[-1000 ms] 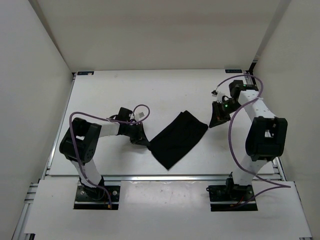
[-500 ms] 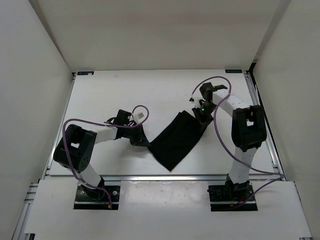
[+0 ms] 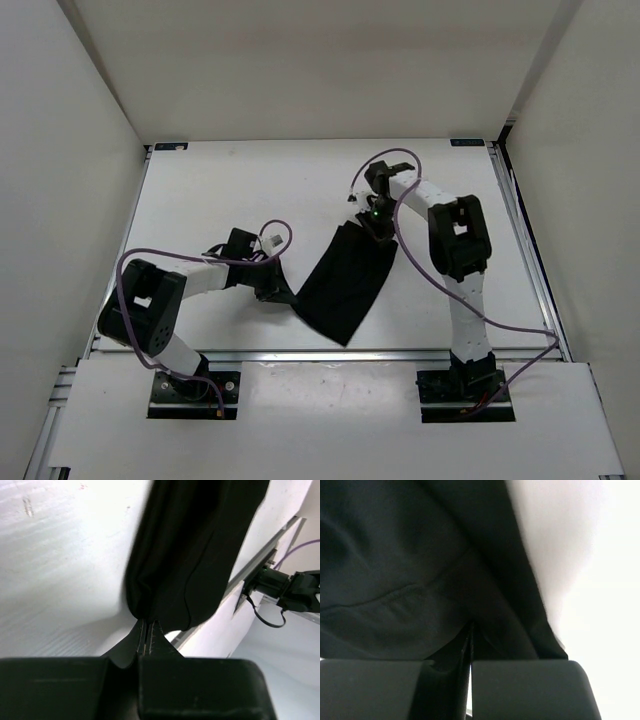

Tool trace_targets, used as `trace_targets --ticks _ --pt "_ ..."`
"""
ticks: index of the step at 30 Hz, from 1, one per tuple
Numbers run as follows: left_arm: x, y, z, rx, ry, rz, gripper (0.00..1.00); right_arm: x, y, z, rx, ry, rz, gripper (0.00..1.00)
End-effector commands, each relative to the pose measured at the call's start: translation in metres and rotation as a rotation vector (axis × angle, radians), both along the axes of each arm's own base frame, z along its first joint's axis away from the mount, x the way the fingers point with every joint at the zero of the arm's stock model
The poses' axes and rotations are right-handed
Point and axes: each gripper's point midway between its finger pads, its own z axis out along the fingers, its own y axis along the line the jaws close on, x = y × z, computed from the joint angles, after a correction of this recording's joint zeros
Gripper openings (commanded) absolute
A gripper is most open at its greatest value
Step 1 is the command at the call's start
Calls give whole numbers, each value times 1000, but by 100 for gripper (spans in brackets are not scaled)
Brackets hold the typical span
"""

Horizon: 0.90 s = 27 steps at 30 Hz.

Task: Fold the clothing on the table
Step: Fold the skirt

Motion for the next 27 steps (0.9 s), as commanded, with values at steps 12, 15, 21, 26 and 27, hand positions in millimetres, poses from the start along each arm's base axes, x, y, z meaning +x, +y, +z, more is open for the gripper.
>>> trace_targets --ticks 12,15,21,26,27 --pt "-12 -18 24 -104 23 -28 0 55 121 -2 224 -115 312 0" --pt "-9 -27 23 -134 25 -17 0 59 140 13 277 -165 336 0" --pt "-6 -31 22 -138 4 -47 0 61 124 89 442 -181 283 19" --pt "3 -28 24 -161 -22 -18 0 21 78 155 572 -131 174 55" --pt "4 -29 27 -168 -43 -25 0 11 71 158 586 -109 159 69"
